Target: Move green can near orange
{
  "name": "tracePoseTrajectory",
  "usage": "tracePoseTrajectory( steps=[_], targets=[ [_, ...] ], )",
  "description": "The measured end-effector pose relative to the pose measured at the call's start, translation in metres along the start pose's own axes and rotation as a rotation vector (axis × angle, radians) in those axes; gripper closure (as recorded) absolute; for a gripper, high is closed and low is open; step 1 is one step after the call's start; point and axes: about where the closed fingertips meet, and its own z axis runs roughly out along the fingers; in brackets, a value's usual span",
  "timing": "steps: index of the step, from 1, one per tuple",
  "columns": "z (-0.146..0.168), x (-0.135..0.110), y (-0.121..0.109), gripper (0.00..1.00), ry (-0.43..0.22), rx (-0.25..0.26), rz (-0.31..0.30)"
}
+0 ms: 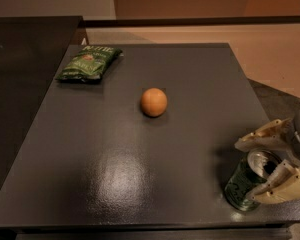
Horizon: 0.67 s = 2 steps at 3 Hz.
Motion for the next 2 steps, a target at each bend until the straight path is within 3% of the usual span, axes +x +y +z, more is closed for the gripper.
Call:
tracePoseTrajectory(
  steps=[1, 2],
  targets=[
    [-0.002, -0.001, -0.001, 0.64, -0.002, -0.001, 0.001],
    [-0.013, -0.018, -0.018, 0.88, -0.002, 0.028, -0.004]
  ],
)
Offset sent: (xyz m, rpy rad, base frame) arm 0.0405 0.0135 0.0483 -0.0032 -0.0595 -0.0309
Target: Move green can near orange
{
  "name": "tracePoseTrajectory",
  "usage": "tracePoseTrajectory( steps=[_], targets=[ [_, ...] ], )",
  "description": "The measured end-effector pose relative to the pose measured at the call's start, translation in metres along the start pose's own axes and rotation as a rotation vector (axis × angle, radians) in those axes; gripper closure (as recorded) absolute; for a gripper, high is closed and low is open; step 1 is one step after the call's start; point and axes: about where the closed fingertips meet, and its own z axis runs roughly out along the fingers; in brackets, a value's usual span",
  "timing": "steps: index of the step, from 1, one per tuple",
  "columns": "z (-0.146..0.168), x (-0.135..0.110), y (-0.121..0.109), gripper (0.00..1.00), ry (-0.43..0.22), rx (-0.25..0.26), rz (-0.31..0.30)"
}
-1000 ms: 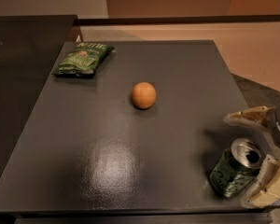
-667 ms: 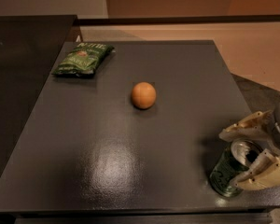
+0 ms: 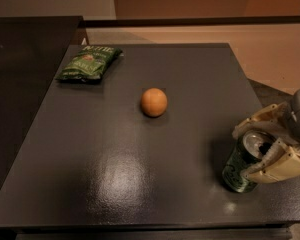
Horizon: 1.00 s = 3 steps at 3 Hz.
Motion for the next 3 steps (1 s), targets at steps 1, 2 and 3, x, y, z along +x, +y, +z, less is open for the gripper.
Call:
tracePoseTrajectory(
  steps=[1, 2, 3],
  targets=[
    [-0.011, -0.026, -0.030, 1.00, 0.002, 0.041, 0.003],
    [-0.014, -0.055, -0.063, 1.00, -0.004, 0.068, 0.019],
    [-0.009, -0.074, -0.092, 1.00, -0.015, 0.074, 0.052]
  ],
)
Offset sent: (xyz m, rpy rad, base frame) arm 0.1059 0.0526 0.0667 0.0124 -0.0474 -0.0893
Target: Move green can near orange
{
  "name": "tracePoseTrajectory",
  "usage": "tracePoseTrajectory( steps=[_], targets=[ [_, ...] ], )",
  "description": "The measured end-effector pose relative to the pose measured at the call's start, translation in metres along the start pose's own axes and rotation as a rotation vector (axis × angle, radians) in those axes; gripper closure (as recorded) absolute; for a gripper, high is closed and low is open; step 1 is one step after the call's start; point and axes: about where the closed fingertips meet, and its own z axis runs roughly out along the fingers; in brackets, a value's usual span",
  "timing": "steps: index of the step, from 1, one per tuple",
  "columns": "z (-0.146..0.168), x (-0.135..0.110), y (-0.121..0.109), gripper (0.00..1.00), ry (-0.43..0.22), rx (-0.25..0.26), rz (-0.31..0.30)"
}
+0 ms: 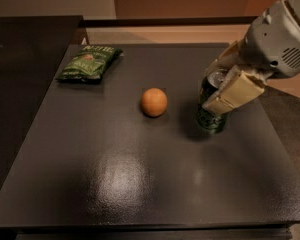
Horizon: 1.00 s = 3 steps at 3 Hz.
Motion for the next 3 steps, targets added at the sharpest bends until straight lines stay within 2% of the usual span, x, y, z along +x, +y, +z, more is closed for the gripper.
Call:
tracePoseTrajectory(
  steps=[1, 2, 3],
  targets=[
    [0.019, -0.013, -0.027, 1.00, -0.012, -0.017, 0.032],
    [0.041, -0.011, -0.051, 1.00, -0.026, -0.041, 0.066],
    [0.071, 0.002, -0.079, 1.00, -0.051, -0.061, 0.107]
  ],
)
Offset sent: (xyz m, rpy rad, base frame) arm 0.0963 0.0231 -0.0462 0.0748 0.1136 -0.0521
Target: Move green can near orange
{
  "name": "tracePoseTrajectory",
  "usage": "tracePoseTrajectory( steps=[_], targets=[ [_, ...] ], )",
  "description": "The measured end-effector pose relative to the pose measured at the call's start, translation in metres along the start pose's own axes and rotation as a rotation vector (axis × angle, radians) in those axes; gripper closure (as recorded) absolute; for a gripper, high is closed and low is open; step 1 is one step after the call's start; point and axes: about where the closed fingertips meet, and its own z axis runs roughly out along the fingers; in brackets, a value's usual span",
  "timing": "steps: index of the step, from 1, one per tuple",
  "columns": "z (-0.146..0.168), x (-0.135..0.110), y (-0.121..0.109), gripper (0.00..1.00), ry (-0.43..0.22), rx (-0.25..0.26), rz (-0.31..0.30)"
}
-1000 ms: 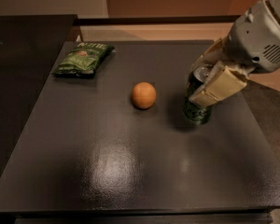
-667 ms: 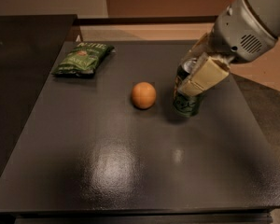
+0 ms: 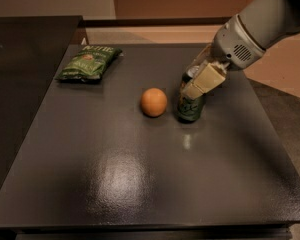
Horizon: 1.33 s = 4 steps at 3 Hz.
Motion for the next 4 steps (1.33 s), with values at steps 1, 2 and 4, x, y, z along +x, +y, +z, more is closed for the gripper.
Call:
tracePoseTrajectory(
  steps=[1, 2, 4],
  targets=[
    [0.006, 0.004, -0.007, 1.00, -0.005, -0.003, 0.007],
    [0.014, 0.004, -0.006, 0.82, 0.005, 0.009, -0.027],
    [0.022, 0.006, -0.004, 0.35, -0.001, 0.024, -0.060]
  ],
)
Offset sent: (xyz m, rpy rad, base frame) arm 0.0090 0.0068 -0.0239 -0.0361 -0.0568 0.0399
